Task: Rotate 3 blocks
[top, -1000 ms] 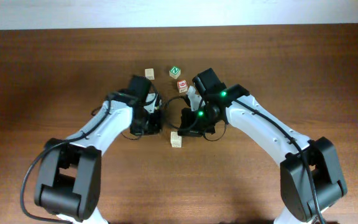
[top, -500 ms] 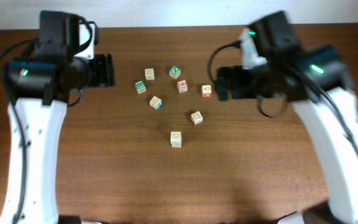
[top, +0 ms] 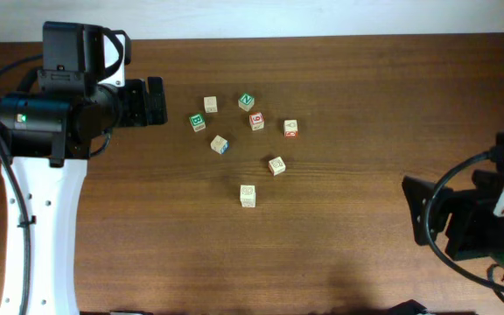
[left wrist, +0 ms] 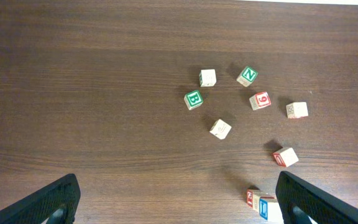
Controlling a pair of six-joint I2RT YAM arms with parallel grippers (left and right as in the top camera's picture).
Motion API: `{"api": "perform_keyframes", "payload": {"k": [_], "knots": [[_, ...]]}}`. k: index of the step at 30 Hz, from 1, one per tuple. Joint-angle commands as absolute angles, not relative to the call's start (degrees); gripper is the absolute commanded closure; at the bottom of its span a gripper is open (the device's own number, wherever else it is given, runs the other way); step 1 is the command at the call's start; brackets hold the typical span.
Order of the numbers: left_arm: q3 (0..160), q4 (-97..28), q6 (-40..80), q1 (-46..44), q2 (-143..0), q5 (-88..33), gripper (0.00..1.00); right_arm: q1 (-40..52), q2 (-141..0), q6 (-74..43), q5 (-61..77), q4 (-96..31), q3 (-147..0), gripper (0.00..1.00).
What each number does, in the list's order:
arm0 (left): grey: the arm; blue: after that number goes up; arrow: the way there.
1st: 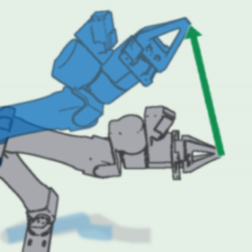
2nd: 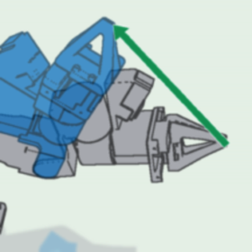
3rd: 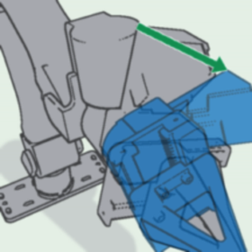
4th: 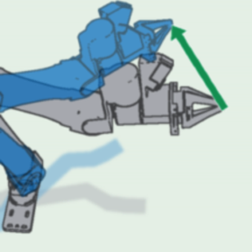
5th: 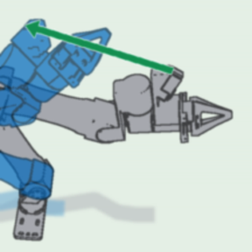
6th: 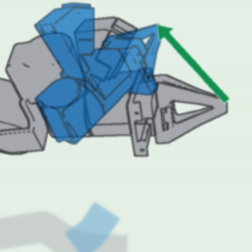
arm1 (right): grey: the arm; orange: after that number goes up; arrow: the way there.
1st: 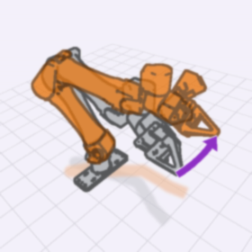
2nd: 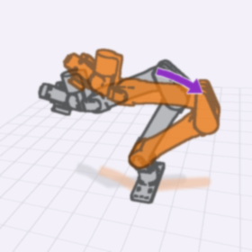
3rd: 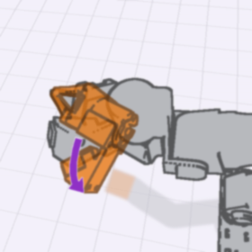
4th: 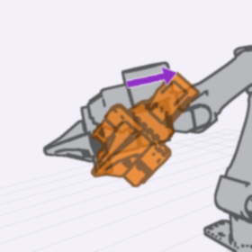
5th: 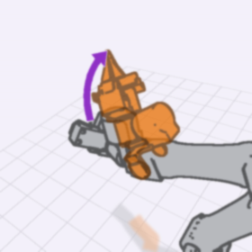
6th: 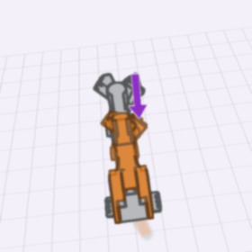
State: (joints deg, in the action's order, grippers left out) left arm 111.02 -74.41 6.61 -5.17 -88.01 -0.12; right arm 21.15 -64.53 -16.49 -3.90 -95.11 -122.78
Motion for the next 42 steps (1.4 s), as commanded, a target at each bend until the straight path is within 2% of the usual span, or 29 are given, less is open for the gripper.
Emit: {"api": "perform_keyframes", "payload": {"k": [1,4,6,9,14,15,20,27,42], "knots": [[111.48,-74.5,5.91,-4.97,-88.05,0.45,0.01,21.32,-65.25,-16.47,-10.9,-95.2,-122.65,0.02],[111.48,-74.5,5.91,-4.97,-88.05,0.45,0.01,18.44,-64.01,-15.07,-15.0,-90.3,-117.73,0.02],[111.48,-74.5,5.91,-4.97,-88.05,0.45,0.01,13.67,-61.01,-10.46,-10.39,-82.37,-110.34,0.02],[111.48,-74.52,5.91,-4.97,-88.05,0.45,0.01,5.23,-51.48,-1.41,1.28,-62.15,-89.38,0.02],[111.48,-74.52,5.91,-4.97,-88.05,0.45,0.01,-0.91,-30.24,-1.5,7.81,-30.63,-49.67,0.02],[111.48,-74.52,5.91,-4.97,-88.05,0.45,0.01,-1.98,-23.0,-1.52,8.69,-23.53,-38.04,0.01],[111.48,-74.52,5.91,-4.97,-88.05,0.45,0.01,-2.33,-5.5,-1.5,7.88,-7.9,-11.53,0.02],[111.48,-74.52,5.91,-4.97,-88.05,0.45,0.01,-2.28,-0.19,-1.5,5.34,-1.45,-0.6,0.02],[111.48,-74.52,5.91,-4.97,-88.05,0.45,0.01,-2.28,-0.19,-1.5,5.37,-3.99,-0.32,0.02]]}}
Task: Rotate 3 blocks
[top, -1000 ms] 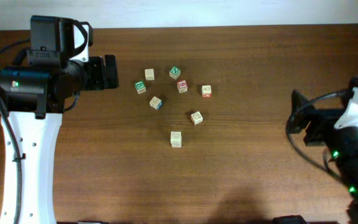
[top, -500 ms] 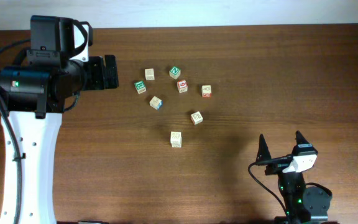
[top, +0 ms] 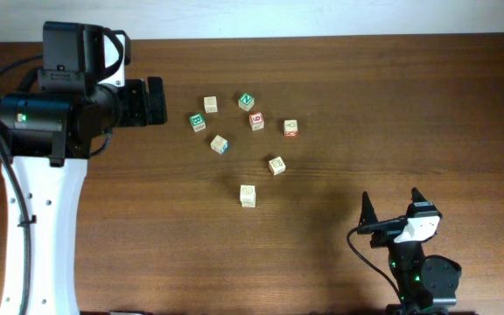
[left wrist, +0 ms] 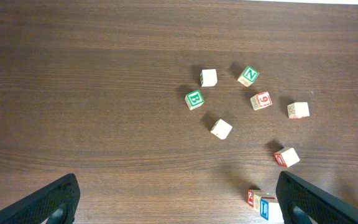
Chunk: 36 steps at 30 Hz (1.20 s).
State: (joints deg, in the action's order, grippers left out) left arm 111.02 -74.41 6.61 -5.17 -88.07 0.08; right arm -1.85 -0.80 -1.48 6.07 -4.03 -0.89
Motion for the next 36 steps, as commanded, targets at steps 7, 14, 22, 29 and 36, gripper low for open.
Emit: {"api": "perform_keyframes", "payload": {"k": [7,14,22,29,36], "knots": [[111.48,-74.54,5.91,-4.97,-88.05,0.45,0.01,-2.28,-0.19,-1.5,5.37,-3.99,-0.32,0.02],[110.28,-76.79,5.87,-4.97,-85.69,7.9,0.01,-2.28,-0.19,-1.5,5.37,-3.99,-0.32,0.02],[76.44,-44.86,5.63,-5.23,-66.24,7.29,0.01,-2.28,-0.19,-1.5,5.37,-3.99,-0.32,0.02],[41.54,-15.29,0.34,-5.23,-45.98,6.26,0.01,-2.28,-0.19,-1.5,5.37,-3.99,-0.32,0.02],[15.25,2.2,-10.55,-5.19,-21.06,6.26,0.01,-2.28,-0.19,-1.5,5.37,-3.99,-0.32,0.02]]}}
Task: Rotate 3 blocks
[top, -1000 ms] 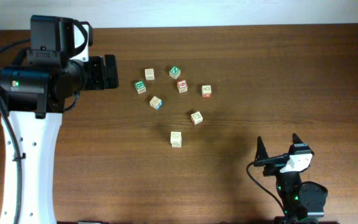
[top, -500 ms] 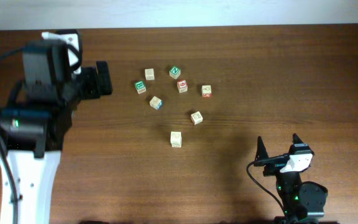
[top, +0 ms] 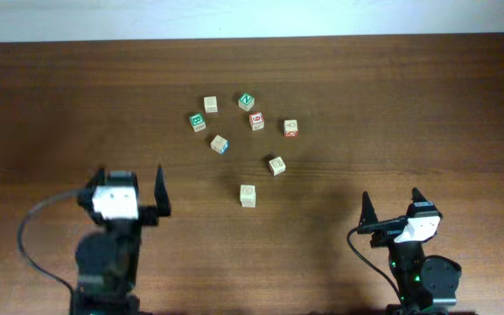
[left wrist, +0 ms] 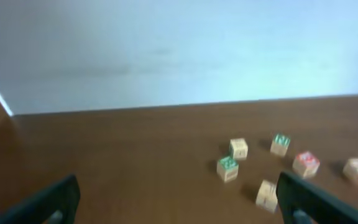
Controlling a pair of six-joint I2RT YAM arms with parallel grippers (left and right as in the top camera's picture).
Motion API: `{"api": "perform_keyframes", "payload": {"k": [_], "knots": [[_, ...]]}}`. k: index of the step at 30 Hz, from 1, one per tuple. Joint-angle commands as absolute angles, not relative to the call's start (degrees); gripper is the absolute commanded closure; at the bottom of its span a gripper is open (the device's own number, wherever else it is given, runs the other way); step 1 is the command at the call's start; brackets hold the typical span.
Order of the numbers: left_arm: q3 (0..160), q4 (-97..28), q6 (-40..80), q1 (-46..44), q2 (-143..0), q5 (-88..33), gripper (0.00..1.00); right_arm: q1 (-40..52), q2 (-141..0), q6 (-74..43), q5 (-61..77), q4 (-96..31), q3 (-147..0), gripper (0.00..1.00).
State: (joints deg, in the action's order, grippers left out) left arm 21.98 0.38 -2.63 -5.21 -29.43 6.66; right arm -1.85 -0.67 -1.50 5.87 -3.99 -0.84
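Several small wooden letter blocks lie scattered at the table's far middle: a green one [top: 198,122], another green one [top: 247,101], a red-marked one [top: 256,121], a pale one [top: 248,195]. My left gripper [top: 129,185] is open at the near left, well short of them. The right gripper [top: 390,208] is open at the near right. The blurred left wrist view looks level across the table: its dark fingers [left wrist: 50,202] frame the bottom corners, with a green block [left wrist: 227,168] and a pale block [left wrist: 267,195] ahead. Neither gripper holds anything.
The brown wooden table [top: 409,96] ends at a pale wall [left wrist: 166,50] behind the blocks. Both arm bases sit at the near edge, the left one [top: 108,262] with a looping cable.
My left arm, then stretched out at the far left with its camera looking down on the blocks, now sits folded at the near left edge. The right arm and blocks have not moved.
First the left arm reached along the far left and the right arm lay at the right edge. Then the right arm stood folded at the near right. Now the left arm is folded at the near left too. Every block kept its place and facing.
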Motion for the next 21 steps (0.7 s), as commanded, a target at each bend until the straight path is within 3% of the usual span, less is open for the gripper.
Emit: {"api": "perform_keyframes", "payload": {"k": [1,8,12,21], "knots": [[11.64,2.66,-12.45,-4.93,-15.4,6.28,0.01,-2.28,-0.19,-1.5,5.37,-3.99,-0.32,0.02],[0.54,2.96,-12.64,-0.34,-0.19,5.41,0.01,-2.28,-0.19,-1.5,5.37,-3.99,-0.32,0.02],[0.47,-4.64,-13.61,0.71,-0.25,5.02,0.01,-2.28,-0.19,-1.5,5.37,-3.99,-0.32,0.01],[0.51,-4.43,-13.56,0.71,-0.3,4.08,0.01,-2.28,-0.19,-1.5,5.37,-3.99,-0.32,0.02]]}}
